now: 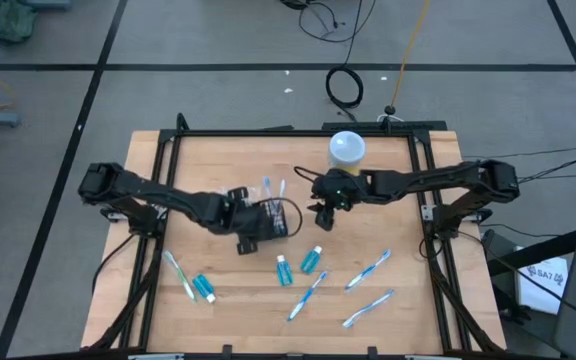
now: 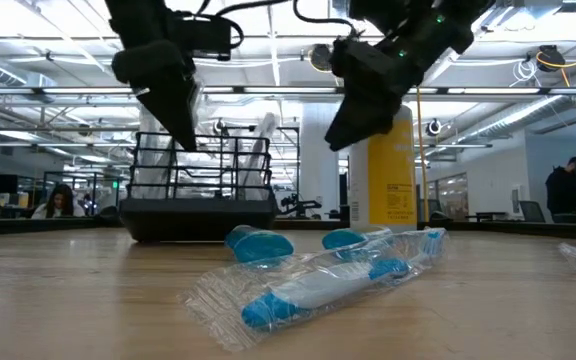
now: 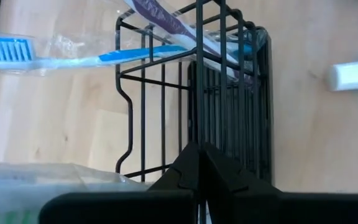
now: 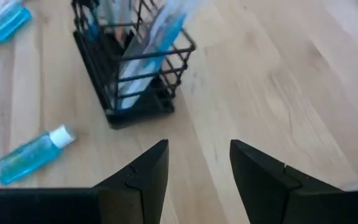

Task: Pick & Place toothbrushing station
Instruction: Move the black wire organizer from top to the center of the table, then put the top right mouthwash bottle into the black wire organizer

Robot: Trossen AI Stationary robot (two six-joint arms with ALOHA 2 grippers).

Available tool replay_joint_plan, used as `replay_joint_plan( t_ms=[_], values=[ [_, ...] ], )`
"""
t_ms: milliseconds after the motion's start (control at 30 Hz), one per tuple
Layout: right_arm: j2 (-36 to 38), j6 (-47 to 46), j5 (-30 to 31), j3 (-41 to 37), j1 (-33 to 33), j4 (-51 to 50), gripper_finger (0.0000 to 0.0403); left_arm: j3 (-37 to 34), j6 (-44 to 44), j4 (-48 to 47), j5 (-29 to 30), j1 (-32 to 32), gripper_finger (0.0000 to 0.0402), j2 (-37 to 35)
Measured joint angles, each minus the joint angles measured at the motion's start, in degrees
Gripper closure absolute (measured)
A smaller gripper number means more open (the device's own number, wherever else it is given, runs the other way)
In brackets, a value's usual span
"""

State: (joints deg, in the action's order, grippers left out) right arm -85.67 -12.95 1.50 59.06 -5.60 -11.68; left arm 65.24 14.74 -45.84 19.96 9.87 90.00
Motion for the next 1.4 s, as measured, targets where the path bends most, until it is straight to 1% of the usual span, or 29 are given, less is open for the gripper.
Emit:
replay_joint_plan(
  t_ms=[100, 300, 433, 767, 833, 933, 1100, 1200, 1300, 1400],
  values=[
    [0.16, -0.06, -0.02, 0.03, 0.32, 2.48, 0.0236, -0.86, 2.2, 1.44, 1.04, 2.31, 0.0396, 0.7],
    [0.18, -0.06, -0.06, -0.09, 0.78, 3.99, 0.0236, -1.19, 3.24, 2.7, 0.6, 5.55, 0.0395, 2.47],
    [0.11, -0.08, -0.07, -0.08, 1.24, 3.73, 0.0236, -1.3, 3.46, 2.57, 1.07, 6.44, 0.0385, 2.55],
    [0.11, 0.05, 0.22, -0.08, 2.43, 3.73, 0.0236, -1.36, 4.9, 2.68, 0.46, 6.73, 0.0381, 2.62],
    [0.11, 0.07, 0.21, -0.08, 2.87, 3.75, 0.0236, -1.36, 4.98, 2.66, -0.67, 6.76, 0.0378, 2.62],
    [0.11, -0.06, 0.28, -0.08, 3.52, 3.73, 0.0236, -1.36, 5.31, 2.68, -1.94, 6.78, 0.0358, 2.62],
    [0.11, -0.08, 0.43, -0.18, 4.95, 3.95, 0.0236, -1.36, 4.74, 2.68, -1.94, 6.78, 0.03, 2.62],
    [0.11, -0.08, 0.24, -1.57, 6.28, 4.49, 0.0236, -1.24, 3.89, 2.54, -1.94, 6.83, 0.0271, 2.62],
    [0.05, -0.08, 0.22, -3.43, 7.37, 4.78, 0.0236, -0.01, 4.38, 2.13, -1.92, 7.48, 0.0252, 2.38],
    [0.05, -0.79, 0.22, -5.55, 8.15, 7.05, 0.0236, 1.78, 4.46, 2.31, -0.73, 8.52, 0.0244, 2.27]
  ],
)
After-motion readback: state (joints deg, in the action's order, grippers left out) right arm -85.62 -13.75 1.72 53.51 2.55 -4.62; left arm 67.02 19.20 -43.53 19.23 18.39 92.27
